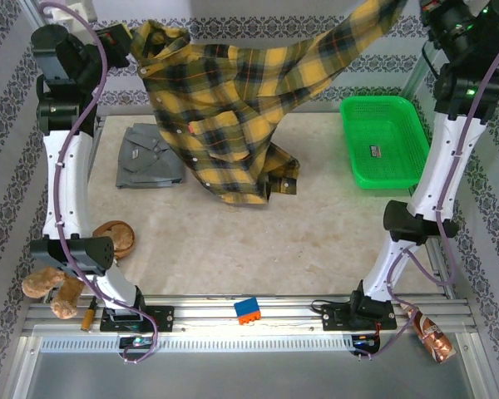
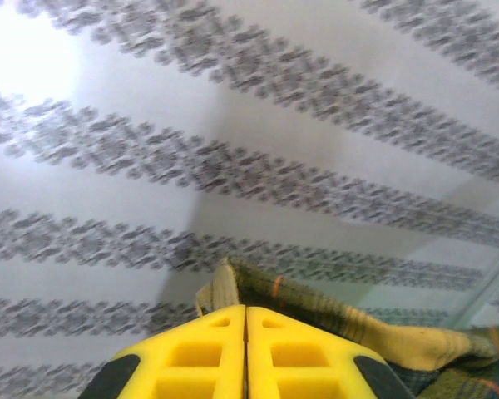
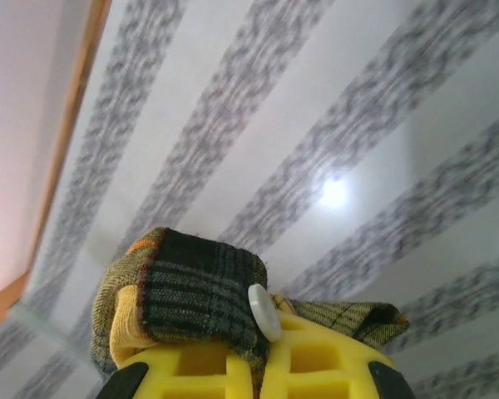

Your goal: Fold and stack the long sleeve shirts

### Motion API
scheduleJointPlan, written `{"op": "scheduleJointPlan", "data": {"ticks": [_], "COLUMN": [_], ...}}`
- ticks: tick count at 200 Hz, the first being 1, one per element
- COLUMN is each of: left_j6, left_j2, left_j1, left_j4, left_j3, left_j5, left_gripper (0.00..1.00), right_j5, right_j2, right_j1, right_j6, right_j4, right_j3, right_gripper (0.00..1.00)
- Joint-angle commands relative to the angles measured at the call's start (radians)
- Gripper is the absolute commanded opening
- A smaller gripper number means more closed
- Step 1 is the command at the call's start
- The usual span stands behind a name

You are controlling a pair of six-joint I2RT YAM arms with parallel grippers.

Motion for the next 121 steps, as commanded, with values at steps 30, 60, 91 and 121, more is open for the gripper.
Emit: {"op": "scheduleJointPlan", "data": {"ticks": [30, 60, 91, 121], "left_j6": [-0.164, -0.145, -0.097, -0.153], "left_j2": [-0.270, -0.447, -0.505, -0.570], "left_j1": [0.194, 0.286, 0.296, 0.293], "left_j4": [0.148, -0.035, -0.293, -0.432], "left_j3": [-0.702, -0.835, -0.750, -0.759], "left_j5": [-0.234, -0.348, -0.404, -0.319], "left_gripper": [0.81, 1.00, 1.00, 1.00], "right_j5": [-0.294, -0.490, -0.577, -0.577], "right_j2": [-0.173, 0.105, 0.360, 0.465], "right_j1": [0.649, 1.006, 1.129, 1.131], "right_j6": [-0.015, -0.124, -0.090, -0.056], "right_j4": [0.032, -0.097, -0.115, -0.099], "right_j3": [-0.569, -0.509, -0.374, -0.285], "right_gripper": [0.00, 0.00, 0.00, 0.09]}}
